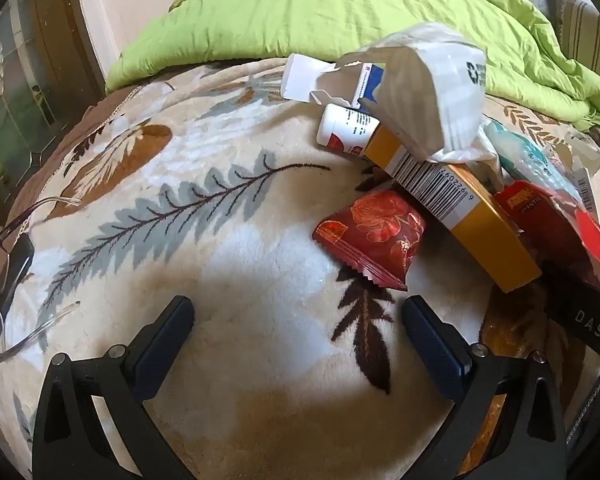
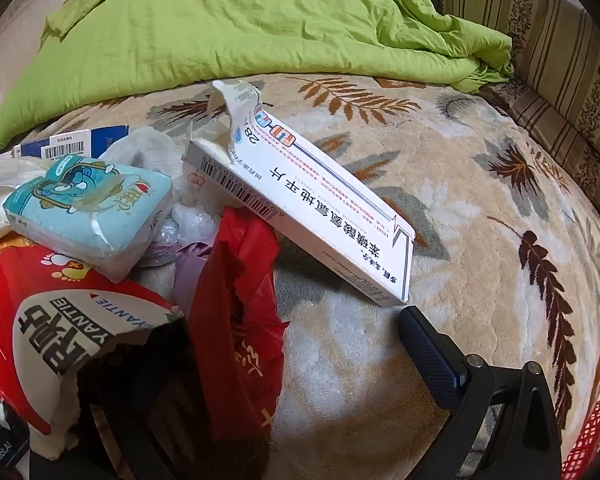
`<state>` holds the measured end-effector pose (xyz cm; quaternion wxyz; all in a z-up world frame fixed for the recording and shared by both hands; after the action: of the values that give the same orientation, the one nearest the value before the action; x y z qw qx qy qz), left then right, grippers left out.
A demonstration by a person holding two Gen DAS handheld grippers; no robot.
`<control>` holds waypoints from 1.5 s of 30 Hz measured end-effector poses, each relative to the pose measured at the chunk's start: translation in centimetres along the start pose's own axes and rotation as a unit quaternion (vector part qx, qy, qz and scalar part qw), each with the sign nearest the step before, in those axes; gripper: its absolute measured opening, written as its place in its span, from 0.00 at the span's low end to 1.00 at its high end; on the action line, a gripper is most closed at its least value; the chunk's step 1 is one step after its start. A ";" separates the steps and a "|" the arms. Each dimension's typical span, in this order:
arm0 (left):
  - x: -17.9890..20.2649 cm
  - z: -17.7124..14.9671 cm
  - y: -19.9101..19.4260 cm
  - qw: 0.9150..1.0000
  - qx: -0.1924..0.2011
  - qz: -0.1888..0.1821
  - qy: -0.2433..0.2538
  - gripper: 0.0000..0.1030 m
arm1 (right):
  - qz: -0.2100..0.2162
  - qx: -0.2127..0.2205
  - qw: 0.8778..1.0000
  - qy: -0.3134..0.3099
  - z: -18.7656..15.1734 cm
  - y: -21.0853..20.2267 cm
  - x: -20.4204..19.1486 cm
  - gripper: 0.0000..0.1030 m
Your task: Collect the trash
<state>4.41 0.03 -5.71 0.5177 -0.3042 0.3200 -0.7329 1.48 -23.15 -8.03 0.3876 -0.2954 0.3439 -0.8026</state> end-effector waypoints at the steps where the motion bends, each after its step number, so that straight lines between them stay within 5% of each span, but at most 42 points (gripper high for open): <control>1: -0.3 0.0 -0.1 1.000 -0.002 -0.005 -0.003 1.00 | -0.014 0.001 1.000 -0.009 -0.1 0.0 -0.4 1.00; 6: 0.6 -0.1 -0.8 1.000 0.002 -0.018 -0.009 1.00 | 0.029 -0.025 0.999 -0.037 -0.2 -0.7 -0.9 1.00; 12: 0.7 0.4 -5.4 0.997 0.072 -0.014 0.003 1.00 | 0.067 -0.015 0.997 -0.038 -1.3 -3.6 1.7 1.00; 19: 1.1 -1.1 -11.2 0.990 0.144 -0.011 0.005 1.00 | 0.121 0.100 0.987 0.023 -2.1 -11.8 5.7 0.99; 23: 2.2 -4.4 -14.8 0.987 0.159 -0.015 0.018 1.00 | 0.142 0.145 0.979 0.002 -3.7 -15.8 6.4 0.99; 31: 3.9 -10.4 -22.3 0.971 0.223 0.010 0.086 1.00 | 0.115 0.248 0.961 -0.039 -10.1 -22.6 9.3 0.99; 37: 5.2 -11.3 -24.0 0.962 0.247 0.018 0.118 1.00 | 0.127 0.227 0.966 0.005 -9.9 -21.5 11.5 0.99; 45: 6.2 -11.2 -22.4 0.968 0.216 -0.009 0.125 1.00 | 0.122 0.208 0.971 0.011 -10.1 -20.4 11.1 0.99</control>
<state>-18.63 1.66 5.71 0.5204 -0.0947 0.2136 -0.8213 -20.34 -19.63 4.23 0.5315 -0.1557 0.2071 -0.8065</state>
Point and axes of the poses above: each gripper's, at about its wrist camera, not at the fingertips, and y roughly the way its jaws point, x to its right, z to its top, the point moved 8 cm from there along y, roughly the way its jaws point, and after that the axes turned 13 degrees about -z, right-handed, at the moved point
